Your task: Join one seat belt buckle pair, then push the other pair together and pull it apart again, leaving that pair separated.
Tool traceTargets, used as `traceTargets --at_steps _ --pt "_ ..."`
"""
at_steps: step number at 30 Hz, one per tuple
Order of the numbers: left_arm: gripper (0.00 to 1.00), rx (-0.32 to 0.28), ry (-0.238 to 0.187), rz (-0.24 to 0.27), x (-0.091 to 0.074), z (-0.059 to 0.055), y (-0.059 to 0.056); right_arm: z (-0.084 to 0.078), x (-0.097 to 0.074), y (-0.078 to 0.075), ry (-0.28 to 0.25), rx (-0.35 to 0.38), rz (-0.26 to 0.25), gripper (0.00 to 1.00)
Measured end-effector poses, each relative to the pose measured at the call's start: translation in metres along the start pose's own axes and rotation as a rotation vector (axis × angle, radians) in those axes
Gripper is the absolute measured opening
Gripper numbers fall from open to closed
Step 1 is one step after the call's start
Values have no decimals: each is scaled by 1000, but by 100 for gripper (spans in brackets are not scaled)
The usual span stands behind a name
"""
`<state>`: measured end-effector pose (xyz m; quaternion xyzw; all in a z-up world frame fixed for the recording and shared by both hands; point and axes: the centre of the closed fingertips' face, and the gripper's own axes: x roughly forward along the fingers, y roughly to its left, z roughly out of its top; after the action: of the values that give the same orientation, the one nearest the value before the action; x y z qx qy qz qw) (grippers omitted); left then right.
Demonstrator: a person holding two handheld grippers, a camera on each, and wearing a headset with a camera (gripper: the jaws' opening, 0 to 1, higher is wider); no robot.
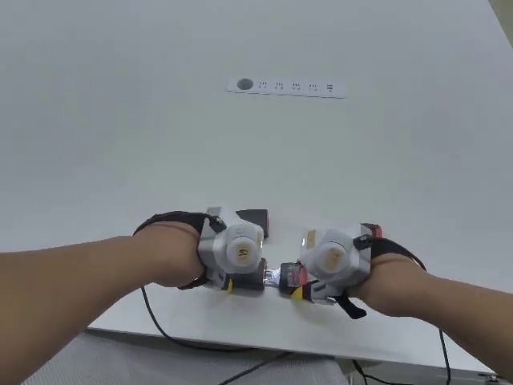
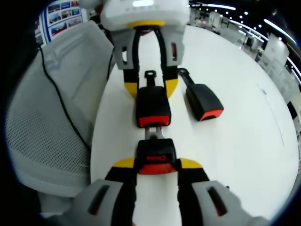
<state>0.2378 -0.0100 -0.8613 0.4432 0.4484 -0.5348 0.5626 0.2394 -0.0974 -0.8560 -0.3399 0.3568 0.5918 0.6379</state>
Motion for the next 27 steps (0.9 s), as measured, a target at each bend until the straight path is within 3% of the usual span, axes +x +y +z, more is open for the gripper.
traceTargets --at_steps 19,20,21,22,27 --pt "30 -7 -27 -4 0 -1 0 15 8 1 -15 27 3 30" --pt "30 -15 -16 -2 0 -4 1 12 9 3 9 50 5 30" --pt "30 -24 -29 -3 1 -3 2 18 3 -3 -25 -30 5 30" --pt "30 -24 -30 -2 1 -2 2 13 0 0 -19 21 5 30" --pt "30 -20 -28 -3 2 -3 1 14 9 2 -8 11 14 31"
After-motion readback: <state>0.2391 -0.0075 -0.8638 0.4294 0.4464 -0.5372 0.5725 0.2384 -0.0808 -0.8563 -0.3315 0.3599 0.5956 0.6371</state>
